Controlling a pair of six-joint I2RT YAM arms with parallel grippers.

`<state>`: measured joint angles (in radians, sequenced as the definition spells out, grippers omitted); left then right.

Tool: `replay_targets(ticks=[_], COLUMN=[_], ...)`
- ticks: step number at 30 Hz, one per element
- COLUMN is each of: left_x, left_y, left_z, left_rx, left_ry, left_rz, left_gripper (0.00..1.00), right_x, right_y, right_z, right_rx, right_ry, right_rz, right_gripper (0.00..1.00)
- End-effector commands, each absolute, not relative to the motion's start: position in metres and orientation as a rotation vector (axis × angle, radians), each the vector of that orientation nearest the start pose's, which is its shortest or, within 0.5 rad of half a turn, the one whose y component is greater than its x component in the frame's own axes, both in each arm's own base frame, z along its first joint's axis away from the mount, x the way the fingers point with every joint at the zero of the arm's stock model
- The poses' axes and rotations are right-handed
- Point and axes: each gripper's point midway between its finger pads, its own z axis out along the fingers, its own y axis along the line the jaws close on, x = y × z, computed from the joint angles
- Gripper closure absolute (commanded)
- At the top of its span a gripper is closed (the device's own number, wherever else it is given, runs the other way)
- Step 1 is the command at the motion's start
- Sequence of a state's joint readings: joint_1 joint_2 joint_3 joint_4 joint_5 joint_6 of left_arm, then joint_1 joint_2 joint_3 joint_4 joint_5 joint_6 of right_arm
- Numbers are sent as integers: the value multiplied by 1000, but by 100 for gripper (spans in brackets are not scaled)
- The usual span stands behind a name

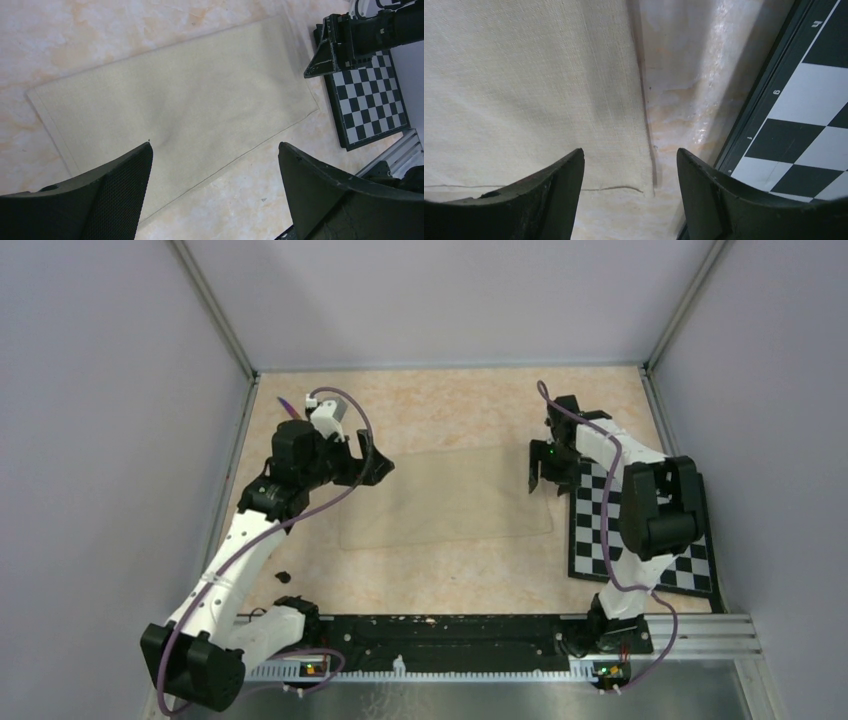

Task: Fold the napkin into a case and place the utensils inside
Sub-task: Pick up the rectangle-folded napkin from the center of the board.

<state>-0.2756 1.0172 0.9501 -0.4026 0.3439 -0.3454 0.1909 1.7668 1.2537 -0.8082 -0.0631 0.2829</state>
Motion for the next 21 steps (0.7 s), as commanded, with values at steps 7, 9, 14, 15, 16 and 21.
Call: replay_targets(ticks=[7, 9, 14, 15, 16, 21], left_x=[303, 302, 296, 296, 296, 297], left_y=[-163, -161, -159, -159, -159, -157], left_z=[228, 221, 216, 216, 216, 216], left_rx=[276, 275, 281, 279, 278, 261], left_ry=[2040, 2056, 2071, 2073, 2072, 2082], left_rz=[-707, -698, -693, -694, -695, -679], left_gripper=[1, 1, 1, 1, 1, 1], right_x=[348, 350, 357, 358, 358, 354], right_y=[93, 96, 100, 100, 100, 96], right_z=[48, 43, 33, 31, 29, 19], right_rx=[74, 67, 85, 87, 89, 81], right_ry=[2933, 2944, 2951, 2952, 2955, 2951], right_rz=[56, 28, -36, -38, -48, -96], right_gripper=[39, 40, 42, 43, 44, 47])
